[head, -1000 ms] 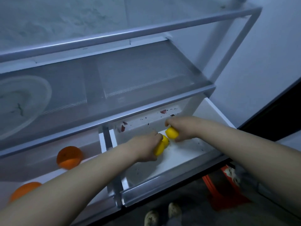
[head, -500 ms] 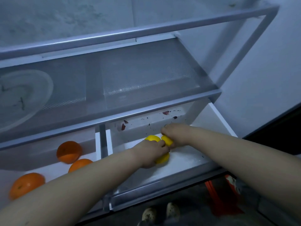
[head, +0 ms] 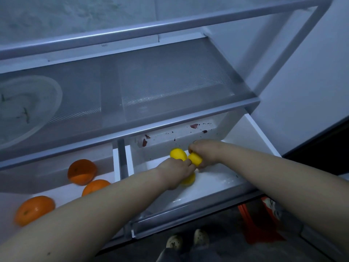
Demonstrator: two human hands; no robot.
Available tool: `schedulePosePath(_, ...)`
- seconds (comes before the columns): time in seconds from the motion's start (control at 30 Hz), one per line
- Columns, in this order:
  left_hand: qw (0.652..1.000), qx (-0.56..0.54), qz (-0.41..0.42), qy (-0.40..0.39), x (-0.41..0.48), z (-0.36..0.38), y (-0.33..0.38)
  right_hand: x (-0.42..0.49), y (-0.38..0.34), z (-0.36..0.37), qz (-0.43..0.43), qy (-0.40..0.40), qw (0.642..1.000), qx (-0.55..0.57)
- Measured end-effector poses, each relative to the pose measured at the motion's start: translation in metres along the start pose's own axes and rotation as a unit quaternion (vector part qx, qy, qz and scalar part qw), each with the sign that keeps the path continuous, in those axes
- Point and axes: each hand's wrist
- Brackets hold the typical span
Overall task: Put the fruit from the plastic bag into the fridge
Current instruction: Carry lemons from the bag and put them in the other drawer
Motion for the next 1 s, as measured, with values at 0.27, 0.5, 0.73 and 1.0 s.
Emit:
schedulePosePath(0.27,0.996,-0.063,-0.023,0.056,-0.01,-0.023,0.003,-0.025,0.006,-0.03,0.069,0.033,0.997,-0.011)
schedulePosePath(0.5,0.971,-0.146,-0.016,0.189,-0.048,-0.07,0.014,-0.103,-0.012,-0.072,0.166,0.175,0.969,0.05)
schedulePosePath(0.73,0.938,-0.115,-0.038,0.324,-0.124,-0.12,0.043,-0.17,-0.04,-0.119,0.191,0.306,0.932,0.028)
schedulePosePath(1.0,0.892,-0.06,-0.151,0.421,-0.205,-0.135,0.095,-0.218,-0.078,-0.156,0.101,0.431,0.896,-0.005)
Point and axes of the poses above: each hand's wrist, its own x-axis towards the middle knuckle, its own z-axis out of the palm, y = z × x, and after that the axes turned 15 degrees about -x, right-handed
